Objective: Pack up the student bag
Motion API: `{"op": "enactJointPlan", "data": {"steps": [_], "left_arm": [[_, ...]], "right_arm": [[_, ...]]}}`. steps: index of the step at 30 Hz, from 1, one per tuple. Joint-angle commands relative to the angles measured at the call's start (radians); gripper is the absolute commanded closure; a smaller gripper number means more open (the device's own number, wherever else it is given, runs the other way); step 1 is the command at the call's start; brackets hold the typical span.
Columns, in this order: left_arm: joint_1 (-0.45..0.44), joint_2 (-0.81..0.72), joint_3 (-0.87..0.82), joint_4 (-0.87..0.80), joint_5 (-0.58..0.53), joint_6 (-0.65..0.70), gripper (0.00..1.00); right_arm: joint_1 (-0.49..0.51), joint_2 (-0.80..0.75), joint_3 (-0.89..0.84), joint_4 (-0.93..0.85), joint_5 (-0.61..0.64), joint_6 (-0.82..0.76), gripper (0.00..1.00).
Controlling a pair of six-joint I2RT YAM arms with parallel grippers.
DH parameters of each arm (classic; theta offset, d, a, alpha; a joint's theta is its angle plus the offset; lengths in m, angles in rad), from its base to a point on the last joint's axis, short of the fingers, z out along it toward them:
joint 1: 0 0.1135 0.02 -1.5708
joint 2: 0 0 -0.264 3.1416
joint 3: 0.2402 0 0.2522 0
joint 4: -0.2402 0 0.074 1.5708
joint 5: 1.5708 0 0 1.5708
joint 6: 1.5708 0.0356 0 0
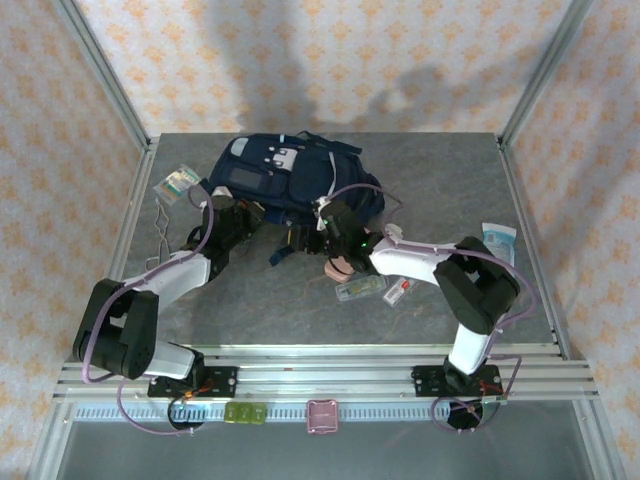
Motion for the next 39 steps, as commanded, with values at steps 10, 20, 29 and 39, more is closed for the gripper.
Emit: {"op": "enactJointPlan", "data": {"steps": [10,20,29,39], "left_arm": [[-0.041,-0.068,0.043,0.046,0.072,-0.063,1.00],[-0.042,-0.065,0.067,0.052,0.070,-0.066,1.00],[-0.036,-0.051,0.094,0.053,0.071,-0.063,1.00],[-0.036,-0.044,0.097,0.066,0.089,-0.079,1.00]], "right_arm": [[0.007,0.136,0.178,0.079,0.118,-0.042,0.55],[0.007,0.163,0.172,0.052,0.172,-0.078,0.69],[0.007,0.152,0.113,0.048,0.183,-0.088,0.92],[0.009,0.175,0.126,0.050,0.223,-0.078,0.77]]}}
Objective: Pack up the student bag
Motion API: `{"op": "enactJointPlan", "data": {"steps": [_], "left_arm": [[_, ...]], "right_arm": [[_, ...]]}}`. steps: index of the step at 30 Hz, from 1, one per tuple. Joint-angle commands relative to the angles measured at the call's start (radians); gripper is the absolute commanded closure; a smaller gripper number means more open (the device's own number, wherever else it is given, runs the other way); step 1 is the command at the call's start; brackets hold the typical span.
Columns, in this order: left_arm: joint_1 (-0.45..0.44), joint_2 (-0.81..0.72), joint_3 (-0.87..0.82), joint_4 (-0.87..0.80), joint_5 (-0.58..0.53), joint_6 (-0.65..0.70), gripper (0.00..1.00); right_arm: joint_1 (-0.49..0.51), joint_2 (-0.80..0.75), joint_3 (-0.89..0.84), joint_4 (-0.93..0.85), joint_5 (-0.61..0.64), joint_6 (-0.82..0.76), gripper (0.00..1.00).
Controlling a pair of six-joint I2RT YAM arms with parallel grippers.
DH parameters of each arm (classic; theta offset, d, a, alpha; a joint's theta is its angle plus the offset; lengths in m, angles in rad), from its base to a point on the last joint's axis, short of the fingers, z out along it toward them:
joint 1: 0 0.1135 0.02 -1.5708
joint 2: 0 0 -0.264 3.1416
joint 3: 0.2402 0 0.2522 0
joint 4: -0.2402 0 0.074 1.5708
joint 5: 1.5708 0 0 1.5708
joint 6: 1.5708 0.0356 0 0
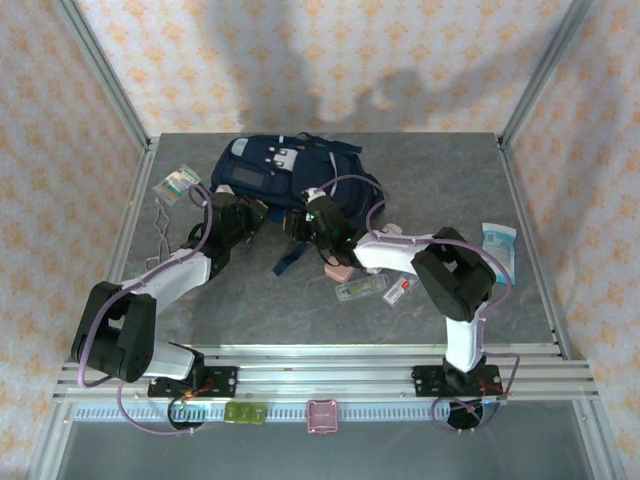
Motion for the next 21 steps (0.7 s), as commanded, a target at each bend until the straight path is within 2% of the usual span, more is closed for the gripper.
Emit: {"op": "enactJointPlan", "data": {"steps": [1,3,5,6,13,21], "left_arm": [[-0.017,-0.032,0.064,0.105,0.069,-0.023,1.00],[-0.016,-0.037,0.063,0.102,0.062,-0.020,1.00],[-0.016,-0.045,0.062,0.095,0.045,-0.009,1.00],[-0.015,-0.046,0.063,0.090,0.037,-0.002,1.00],[0.011,-0.039,0.070,0.014,-0.022,0.096,1.00],[0.054,-0.011,0.057,-0.018,-0.031,0.179,1.00]], "right_arm": [[-0.006,0.034,0.009,-0.022,0.069,-0.004,0.82],[-0.005,0.043,0.022,-0.036,0.071,-0.005,0.86],[-0.005,0.048,0.024,-0.051,0.075,-0.009,0.97],[-0.006,0.045,0.021,-0.060,0.079,-0.007,0.99],[-0.016,-0.050,-0.068,-0.192,0.137,-0.026,1.00],[-0.145,-0.186,-0.189,-0.362,0.165,-0.040,1.00]]}}
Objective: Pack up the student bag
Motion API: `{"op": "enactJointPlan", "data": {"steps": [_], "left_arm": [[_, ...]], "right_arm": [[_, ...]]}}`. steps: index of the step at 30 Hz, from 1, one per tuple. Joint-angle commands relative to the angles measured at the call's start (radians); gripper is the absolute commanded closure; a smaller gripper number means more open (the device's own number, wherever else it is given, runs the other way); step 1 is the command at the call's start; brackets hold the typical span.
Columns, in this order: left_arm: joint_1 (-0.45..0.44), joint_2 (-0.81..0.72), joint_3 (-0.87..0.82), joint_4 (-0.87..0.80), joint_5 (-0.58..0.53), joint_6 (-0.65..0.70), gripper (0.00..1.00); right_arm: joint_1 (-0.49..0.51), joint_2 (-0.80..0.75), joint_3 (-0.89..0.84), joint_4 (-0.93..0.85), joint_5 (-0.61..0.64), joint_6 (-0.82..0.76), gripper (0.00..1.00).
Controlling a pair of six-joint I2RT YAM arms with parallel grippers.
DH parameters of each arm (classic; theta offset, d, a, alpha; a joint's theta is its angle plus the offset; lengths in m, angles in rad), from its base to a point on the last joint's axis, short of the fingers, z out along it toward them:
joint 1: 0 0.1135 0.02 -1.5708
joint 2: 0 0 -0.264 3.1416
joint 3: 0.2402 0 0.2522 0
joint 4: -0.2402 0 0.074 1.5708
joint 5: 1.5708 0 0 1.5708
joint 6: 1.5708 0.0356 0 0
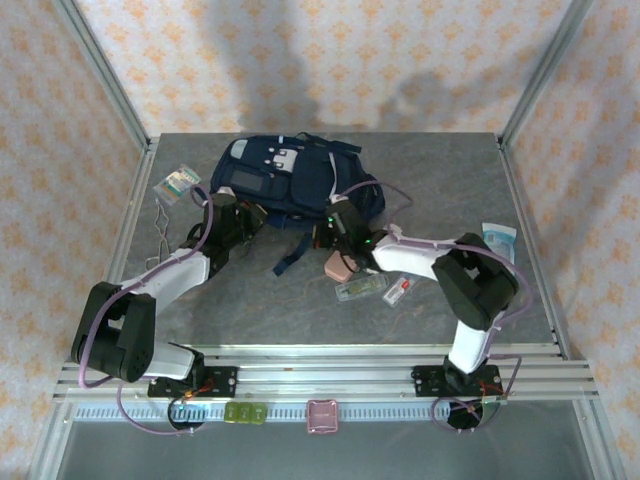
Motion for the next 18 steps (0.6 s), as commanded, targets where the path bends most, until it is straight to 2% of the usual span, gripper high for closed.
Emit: {"op": "enactJointPlan", "data": {"steps": [1,6,9,14,18], "left_arm": [[0.032,-0.006,0.056,0.048,-0.043,0.076,1.00],[0.043,0.033,0.066,0.037,-0.066,0.122,1.00],[0.044,0.076,0.098,0.046,-0.055,0.151,1.00],[0.048,0.160,0.208,0.007,-0.076,0.238,1.00],[0.063,0.250,0.342,-0.062,-0.112,0.318,0.99]], "right_arm": [[-0.074,-0.057,-0.046,-0.202,0.123,-0.035,1.00],[-0.141,-0.115,-0.060,-0.262,0.186,-0.099,1.00],[-0.131,-0.140,-0.045,-0.261,0.139,-0.138,1.00],[-0.022,-0.140,0.028,-0.307,0.071,-0.207,1.00],[0.043,-0.105,0.085,-0.274,-0.053,-0.175,1.00]]}}
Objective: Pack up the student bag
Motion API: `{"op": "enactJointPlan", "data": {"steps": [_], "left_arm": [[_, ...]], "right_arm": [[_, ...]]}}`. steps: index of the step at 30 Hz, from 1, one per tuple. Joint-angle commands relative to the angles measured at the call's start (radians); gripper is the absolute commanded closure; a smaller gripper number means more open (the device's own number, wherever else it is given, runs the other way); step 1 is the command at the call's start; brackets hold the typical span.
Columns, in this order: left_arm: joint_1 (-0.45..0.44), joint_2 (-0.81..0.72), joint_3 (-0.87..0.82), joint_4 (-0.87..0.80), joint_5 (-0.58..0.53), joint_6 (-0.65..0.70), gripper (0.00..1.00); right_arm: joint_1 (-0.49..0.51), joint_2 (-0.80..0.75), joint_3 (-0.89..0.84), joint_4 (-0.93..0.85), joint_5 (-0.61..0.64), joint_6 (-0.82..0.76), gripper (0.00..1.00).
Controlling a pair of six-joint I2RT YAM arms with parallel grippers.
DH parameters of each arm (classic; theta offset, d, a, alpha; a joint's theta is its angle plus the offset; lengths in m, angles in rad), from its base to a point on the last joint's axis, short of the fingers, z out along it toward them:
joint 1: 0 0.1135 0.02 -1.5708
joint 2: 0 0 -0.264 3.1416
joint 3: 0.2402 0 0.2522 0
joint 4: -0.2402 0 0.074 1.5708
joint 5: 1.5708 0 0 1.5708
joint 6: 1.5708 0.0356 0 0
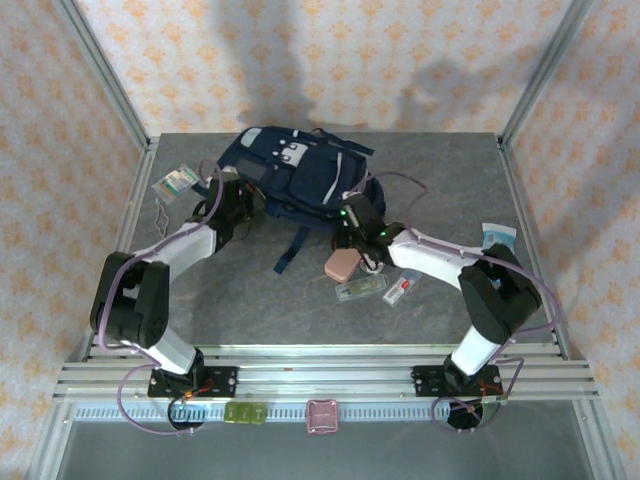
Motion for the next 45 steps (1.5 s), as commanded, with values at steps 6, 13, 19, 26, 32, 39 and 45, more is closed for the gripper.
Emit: {"op": "enactJointPlan", "data": {"steps": [6,13,19,26,32,39,45], "left_arm": [[0.021,0.024,0.124,-0.004,-0.018,0.082,0.48],[-0.025,-0.185,-0.127,0.011,0.043,0.017,0.43],[-0.127,-0.349,-0.364,0.048,-0.044,-0.052,0.35],[-0.188,-0.295,-0.444,0.216,-0.037,-0.176,0.29],[-0.228,-0.136,-0.431,0.440,-0.058,-0.241,0.26],[-0.243,0.064,-0.320,0.493,-0.089,-0.250,0.37],[-0.226,0.107,-0.292,0.490,-0.055,-0.247,1.00]], "right_arm": [[0.064,0.115,0.143,0.067,-0.215,0.088,1.00],[0.065,0.188,0.173,0.114,-0.278,0.140,1.00],[0.065,0.187,0.155,0.118,-0.274,0.143,1.00],[0.065,0.181,0.142,0.133,-0.283,0.153,1.00],[0.065,0.171,0.111,0.157,-0.294,0.162,1.00],[0.065,0.164,0.120,0.119,-0.305,0.149,1.00],[0.062,0.160,0.163,-0.062,-0.228,0.089,1.00]]}}
